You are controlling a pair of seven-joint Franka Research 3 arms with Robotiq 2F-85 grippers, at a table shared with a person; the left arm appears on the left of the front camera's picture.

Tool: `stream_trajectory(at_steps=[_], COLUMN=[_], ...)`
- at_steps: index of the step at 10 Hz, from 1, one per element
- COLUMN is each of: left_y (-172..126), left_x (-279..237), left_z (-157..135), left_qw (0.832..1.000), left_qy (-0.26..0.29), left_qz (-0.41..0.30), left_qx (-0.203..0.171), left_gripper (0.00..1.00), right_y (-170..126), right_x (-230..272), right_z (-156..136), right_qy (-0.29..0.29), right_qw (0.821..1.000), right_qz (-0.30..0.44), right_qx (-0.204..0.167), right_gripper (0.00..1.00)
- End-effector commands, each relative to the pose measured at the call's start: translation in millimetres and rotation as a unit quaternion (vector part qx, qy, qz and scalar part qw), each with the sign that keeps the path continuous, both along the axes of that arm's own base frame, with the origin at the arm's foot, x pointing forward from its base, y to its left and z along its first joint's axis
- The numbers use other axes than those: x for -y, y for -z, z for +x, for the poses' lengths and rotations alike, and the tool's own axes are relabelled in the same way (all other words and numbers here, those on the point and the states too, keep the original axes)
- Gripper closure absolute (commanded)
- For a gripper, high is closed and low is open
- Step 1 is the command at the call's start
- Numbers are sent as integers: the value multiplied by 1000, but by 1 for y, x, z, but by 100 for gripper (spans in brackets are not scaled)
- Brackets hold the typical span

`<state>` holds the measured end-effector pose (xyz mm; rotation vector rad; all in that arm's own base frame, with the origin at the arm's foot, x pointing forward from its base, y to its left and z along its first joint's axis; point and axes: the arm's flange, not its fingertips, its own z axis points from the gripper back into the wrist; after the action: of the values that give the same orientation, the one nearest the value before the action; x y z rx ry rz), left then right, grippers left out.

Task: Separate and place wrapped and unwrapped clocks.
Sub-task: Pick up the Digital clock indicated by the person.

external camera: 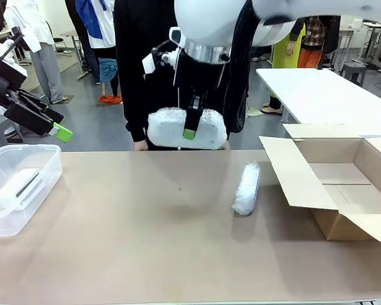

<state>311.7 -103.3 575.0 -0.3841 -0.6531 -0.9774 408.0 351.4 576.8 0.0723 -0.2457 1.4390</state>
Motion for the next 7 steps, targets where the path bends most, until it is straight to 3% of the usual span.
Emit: stream_trajectory(at_steps=[1,2,3,7], left_y=[0,0,0,0], left_x=[0,0,0,0], left_z=[1,1,1,1], left_qw=[1000,1000,1000,1000], left_qy=[-4,-4,-4,-4], left_qz=[-1,-1,-1,-1], left_qx=[4,4,4,4], left_gripper=[0,0,0,0], right_y=[7,19,-5,-5], right_x=[4,5,2,2], right_z=[5,24,-1,-1], right_qy=[40,50,11,11], right_qw=[999,999,1000,1000], right_qz=[-9,-16,1,1], right_qx=[15,-13,6,6], right_gripper=[93,93,93,93])
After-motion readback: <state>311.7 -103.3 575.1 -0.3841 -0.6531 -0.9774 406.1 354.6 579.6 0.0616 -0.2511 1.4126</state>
